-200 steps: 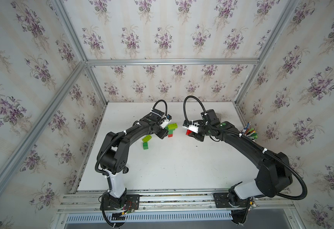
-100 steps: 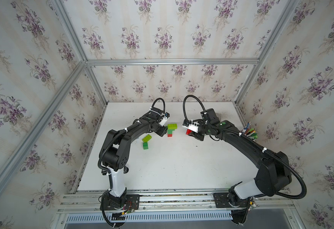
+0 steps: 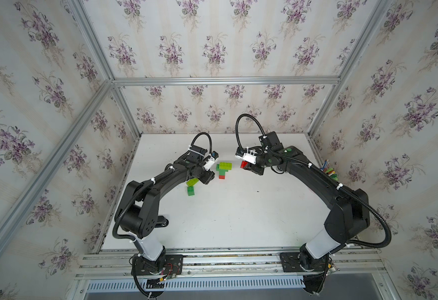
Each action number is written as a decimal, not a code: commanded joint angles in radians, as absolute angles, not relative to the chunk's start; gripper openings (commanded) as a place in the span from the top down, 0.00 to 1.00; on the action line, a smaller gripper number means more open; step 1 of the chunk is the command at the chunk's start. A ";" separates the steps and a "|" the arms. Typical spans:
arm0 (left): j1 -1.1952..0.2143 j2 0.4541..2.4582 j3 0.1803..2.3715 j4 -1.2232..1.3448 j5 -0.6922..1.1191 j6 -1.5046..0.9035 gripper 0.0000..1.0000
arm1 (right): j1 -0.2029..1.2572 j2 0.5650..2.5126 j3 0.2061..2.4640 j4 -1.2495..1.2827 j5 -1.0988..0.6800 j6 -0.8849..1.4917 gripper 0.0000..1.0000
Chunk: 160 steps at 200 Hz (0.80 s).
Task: Assemble a spoon with lego
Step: Adjust the lego brick at the center of the board, then assemble the lego brick with the lego brick.
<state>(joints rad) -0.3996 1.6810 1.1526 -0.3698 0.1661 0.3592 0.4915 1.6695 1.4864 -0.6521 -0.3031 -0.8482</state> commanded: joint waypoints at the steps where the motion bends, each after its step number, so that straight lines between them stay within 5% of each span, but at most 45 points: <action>1: -0.397 1.599 1.078 -0.306 0.207 0.482 0.38 | 0.517 1.764 1.604 -0.773 -0.290 -0.876 0.76; 76: -0.389 1.391 0.899 -0.275 0.261 0.547 0.37 | 0.601 2.101 2.082 -0.989 -0.320 -0.870 0.77; 160: -0.387 1.356 0.885 -0.285 0.279 0.540 0.36 | 0.622 2.195 2.171 -1.006 -0.283 -0.888 0.77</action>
<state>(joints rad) -0.3885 1.3624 0.8852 -0.2939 0.2588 0.5323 0.6231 2.1784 2.1536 -0.9730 -0.2955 -0.8688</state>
